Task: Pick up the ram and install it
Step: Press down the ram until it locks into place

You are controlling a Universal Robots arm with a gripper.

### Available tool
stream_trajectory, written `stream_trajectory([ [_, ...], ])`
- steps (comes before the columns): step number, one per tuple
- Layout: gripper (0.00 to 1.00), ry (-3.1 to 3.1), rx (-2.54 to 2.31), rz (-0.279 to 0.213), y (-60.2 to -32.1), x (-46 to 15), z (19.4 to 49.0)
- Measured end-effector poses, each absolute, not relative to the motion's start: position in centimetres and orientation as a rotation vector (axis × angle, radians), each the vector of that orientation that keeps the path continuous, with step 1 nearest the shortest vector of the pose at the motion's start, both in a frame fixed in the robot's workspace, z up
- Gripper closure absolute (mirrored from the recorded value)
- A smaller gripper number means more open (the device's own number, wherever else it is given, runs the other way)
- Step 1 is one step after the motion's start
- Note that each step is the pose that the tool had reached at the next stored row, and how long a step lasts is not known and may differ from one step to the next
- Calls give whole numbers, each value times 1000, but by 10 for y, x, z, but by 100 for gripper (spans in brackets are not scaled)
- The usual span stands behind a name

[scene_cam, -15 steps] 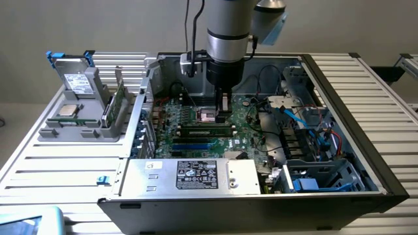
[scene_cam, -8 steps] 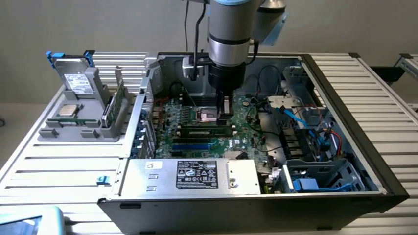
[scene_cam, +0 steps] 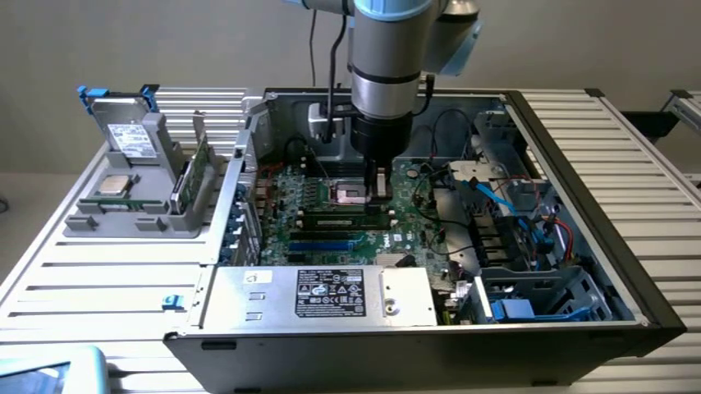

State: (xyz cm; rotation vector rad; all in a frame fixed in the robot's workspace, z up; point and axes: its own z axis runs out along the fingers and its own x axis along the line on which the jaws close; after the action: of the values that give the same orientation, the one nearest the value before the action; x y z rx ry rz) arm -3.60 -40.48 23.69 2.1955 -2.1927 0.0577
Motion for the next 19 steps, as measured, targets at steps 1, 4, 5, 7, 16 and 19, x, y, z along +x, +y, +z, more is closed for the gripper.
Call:
stream_trajectory([
  [1, 89, -2193, 2196, 58, -405, -36, 237],
  [4, 89, -2194, 2197, 60, -405, -34, 236],
  [5, 89, -2194, 2197, 61, -405, -34, 236],
  [7, 89, -2194, 2197, 61, -404, -34, 235],
  [16, 89, -2199, 2196, 66, -403, -35, 231],
  [19, 89, -2201, 2195, 67, -403, -35, 229],
])
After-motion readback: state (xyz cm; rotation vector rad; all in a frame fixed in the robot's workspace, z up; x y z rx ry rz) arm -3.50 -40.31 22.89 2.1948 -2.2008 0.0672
